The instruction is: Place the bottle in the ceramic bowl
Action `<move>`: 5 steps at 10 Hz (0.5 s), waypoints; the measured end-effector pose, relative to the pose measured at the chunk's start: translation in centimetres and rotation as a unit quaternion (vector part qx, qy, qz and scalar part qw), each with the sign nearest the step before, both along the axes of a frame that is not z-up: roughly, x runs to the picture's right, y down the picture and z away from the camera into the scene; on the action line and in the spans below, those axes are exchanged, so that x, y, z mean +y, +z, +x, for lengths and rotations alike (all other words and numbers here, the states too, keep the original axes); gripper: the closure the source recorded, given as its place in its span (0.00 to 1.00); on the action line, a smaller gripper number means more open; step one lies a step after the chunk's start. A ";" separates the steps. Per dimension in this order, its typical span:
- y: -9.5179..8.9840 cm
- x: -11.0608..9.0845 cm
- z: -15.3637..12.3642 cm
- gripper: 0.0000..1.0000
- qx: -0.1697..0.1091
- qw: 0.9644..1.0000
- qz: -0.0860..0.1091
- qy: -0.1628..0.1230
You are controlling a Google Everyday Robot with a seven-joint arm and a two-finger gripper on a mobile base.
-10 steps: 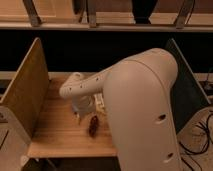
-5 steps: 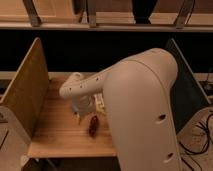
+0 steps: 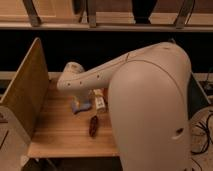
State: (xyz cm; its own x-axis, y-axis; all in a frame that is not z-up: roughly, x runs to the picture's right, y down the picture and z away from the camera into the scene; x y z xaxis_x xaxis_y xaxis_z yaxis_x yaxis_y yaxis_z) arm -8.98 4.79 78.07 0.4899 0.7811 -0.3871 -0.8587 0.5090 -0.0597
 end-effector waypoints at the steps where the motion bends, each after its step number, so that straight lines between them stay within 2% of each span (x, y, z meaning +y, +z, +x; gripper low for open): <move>1: -0.5 -1.9 -0.3 0.20 -0.024 0.999 0.028 -0.007; 2: -0.9 -3.2 -0.2 0.20 -0.039 0.998 0.047 -0.011; 3: -1.0 -3.7 -0.2 0.20 -0.044 0.997 0.054 -0.012; 5: -1.1 -3.5 -0.9 0.20 -0.050 0.997 0.054 -0.014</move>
State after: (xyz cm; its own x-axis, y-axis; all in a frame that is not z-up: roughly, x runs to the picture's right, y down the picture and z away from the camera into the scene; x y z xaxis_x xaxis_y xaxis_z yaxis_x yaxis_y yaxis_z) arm -9.87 1.25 76.98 0.5437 0.8013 -0.2496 -0.8368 0.5404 -0.0880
